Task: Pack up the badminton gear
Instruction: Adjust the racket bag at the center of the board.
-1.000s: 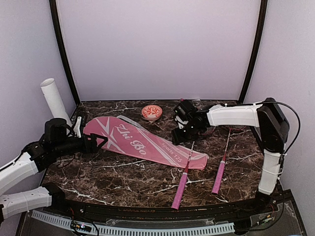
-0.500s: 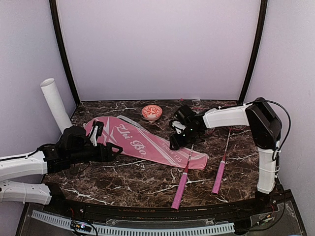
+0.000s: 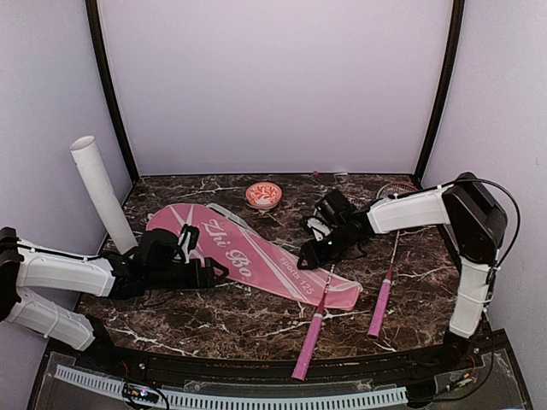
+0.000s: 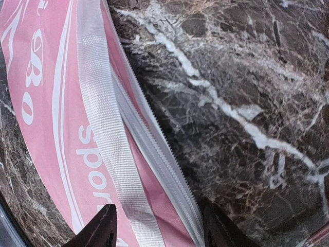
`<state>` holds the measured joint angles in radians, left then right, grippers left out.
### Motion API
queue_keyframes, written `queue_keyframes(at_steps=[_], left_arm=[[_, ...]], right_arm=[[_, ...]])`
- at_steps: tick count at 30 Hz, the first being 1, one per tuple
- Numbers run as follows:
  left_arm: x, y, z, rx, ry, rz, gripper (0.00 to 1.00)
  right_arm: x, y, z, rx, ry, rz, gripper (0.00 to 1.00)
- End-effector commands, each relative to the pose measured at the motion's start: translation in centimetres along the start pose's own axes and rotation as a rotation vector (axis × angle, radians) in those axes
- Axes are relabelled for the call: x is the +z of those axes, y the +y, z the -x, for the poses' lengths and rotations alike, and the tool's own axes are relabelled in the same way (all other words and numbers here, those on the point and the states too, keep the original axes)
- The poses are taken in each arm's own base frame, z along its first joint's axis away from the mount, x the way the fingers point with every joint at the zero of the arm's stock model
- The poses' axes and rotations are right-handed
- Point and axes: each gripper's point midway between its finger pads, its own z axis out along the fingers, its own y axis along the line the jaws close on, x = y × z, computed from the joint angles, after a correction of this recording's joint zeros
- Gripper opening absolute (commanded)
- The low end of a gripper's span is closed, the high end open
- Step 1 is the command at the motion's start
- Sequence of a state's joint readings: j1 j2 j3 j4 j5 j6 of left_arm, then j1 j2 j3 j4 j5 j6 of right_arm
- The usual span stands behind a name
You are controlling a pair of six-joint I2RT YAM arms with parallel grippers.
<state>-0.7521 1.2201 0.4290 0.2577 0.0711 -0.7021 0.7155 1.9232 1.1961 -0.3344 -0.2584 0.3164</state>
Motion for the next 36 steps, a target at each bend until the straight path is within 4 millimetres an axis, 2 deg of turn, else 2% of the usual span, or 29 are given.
queue_keyframes(at_steps=[1,7,14,17,23,29,36], left_arm=[[1.5,-0.1,-0.2,-0.024,-0.002,-0.017,0.83],[3.4,1.0,-0.7,-0.002,0.022,0.036,0.83],[4.6,2.2,-0.4,0.039,0.017,0.101,0.85],[4.6,2.1,0.0,0.046,0.001,0.106,0.85],[3.5,2.0,1.1,0.071,-0.028,0.130,0.85],[2.2,1.9,1.3,0.049,-0.048,0.128,0.86],[1.7,1.8,0.6,0.000,-0.025,0.113,0.85]], right_arm=[[0.0,1.2,-3.6,0.070,0.084,0.047,0.57],[-0.4,2.5,-4.4,0.087,0.090,0.059,0.56],[-0.7,5.2,-4.8,0.099,0.075,0.100,0.55],[-1.6,5.9,-4.2,0.106,0.035,0.089,0.55],[-5.0,6.5,-3.0,0.174,-0.063,0.025,0.61],[-7.4,6.7,-5.3,0.328,-0.099,-0.100,0.64],[-6.6,8.5,-9.8,0.533,-0.057,-0.119,0.64]])
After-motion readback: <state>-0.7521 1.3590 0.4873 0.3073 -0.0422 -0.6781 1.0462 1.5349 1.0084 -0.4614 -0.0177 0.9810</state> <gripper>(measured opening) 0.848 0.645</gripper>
